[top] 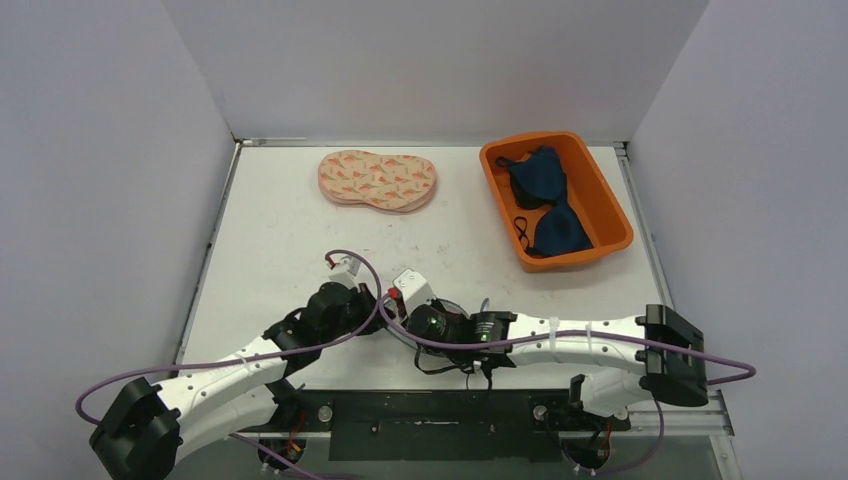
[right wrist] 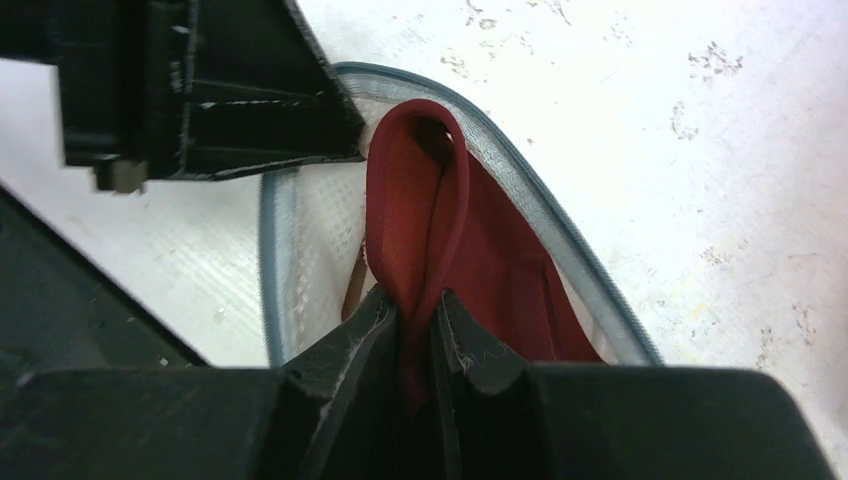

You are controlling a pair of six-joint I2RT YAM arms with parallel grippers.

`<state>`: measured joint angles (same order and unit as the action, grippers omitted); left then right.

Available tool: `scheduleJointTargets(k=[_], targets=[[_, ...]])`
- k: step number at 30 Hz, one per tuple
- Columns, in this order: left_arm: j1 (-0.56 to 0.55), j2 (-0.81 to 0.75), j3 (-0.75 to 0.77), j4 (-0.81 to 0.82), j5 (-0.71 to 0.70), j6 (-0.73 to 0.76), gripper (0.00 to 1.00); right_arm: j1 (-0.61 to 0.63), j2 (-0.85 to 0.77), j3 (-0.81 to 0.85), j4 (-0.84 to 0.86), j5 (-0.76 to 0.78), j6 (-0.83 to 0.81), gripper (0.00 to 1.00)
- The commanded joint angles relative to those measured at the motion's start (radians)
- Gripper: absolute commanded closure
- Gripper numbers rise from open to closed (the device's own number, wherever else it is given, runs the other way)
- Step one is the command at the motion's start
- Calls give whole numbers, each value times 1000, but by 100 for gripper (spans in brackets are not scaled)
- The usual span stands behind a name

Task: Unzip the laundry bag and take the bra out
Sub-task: Pick up the bra from the laundry bag.

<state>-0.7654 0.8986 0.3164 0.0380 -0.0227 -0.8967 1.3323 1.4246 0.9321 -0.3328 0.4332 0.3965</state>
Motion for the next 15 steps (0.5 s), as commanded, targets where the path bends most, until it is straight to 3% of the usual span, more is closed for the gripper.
scheduleJointTargets(k=[1,4,6,11,15], targets=[[0,-2,55,-18,-30,-10,100,-35,-115,-30,46,-135,-75,92],[1,3,75,-26,-31,-6,100,-66,-166,-49,32,-163,-78,72],[1,5,81,-23,-30,-7,100,-85,-192,-62,34,-174,-71,66],[3,16,68,6,-10,-17,100,-114,-197,-105,63,-193,-44,66],[0,20,56,14,-5,-24,100,-122,-191,-128,80,-191,-29,75]])
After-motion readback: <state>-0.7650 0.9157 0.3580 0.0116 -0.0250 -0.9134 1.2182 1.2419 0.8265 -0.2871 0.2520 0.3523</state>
